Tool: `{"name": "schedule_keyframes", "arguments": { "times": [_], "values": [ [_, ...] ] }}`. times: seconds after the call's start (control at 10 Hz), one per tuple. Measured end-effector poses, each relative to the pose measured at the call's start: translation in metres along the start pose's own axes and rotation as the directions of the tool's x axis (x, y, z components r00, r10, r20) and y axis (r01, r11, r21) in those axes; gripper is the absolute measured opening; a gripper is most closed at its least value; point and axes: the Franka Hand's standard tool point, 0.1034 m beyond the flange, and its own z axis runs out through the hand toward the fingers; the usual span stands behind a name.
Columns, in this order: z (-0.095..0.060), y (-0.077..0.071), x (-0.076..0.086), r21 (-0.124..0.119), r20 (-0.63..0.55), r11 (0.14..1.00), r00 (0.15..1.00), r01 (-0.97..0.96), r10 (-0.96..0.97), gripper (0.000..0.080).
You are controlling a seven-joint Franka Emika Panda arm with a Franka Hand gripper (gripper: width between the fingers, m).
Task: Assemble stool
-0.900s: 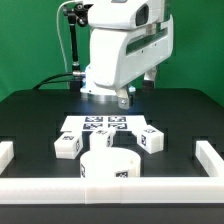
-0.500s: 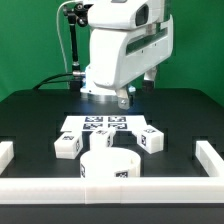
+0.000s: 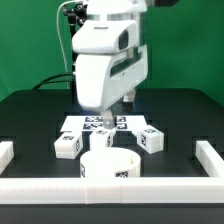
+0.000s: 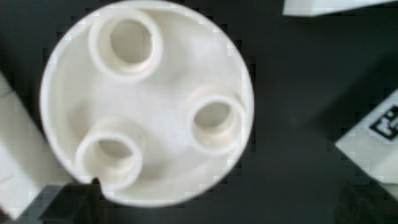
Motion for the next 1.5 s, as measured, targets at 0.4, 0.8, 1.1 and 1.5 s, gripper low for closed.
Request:
{"name": "schedule_keyframes", "arguments": {
  "times": [0.4, 0.8, 1.1, 1.5],
  "values": [
    [0.007, -0.002, -0.002, 0.012, 0.003, 1.0, 1.0, -0.003, 0.003, 0.0649],
    [0.042, -0.004, -0.008, -0.003, -0.013, 1.0, 1.0, 0.016, -0.016, 0.0649],
    [0.054, -0.007, -0.007, 0.001, -0.013, 1.0, 1.0, 0.02, -0.02, 0.0649],
    [0.067, -0.013, -0.001, 0.013, -0.004, 0.998, 0.998, 0.059, -0.059, 0.0649]
  ]
}}
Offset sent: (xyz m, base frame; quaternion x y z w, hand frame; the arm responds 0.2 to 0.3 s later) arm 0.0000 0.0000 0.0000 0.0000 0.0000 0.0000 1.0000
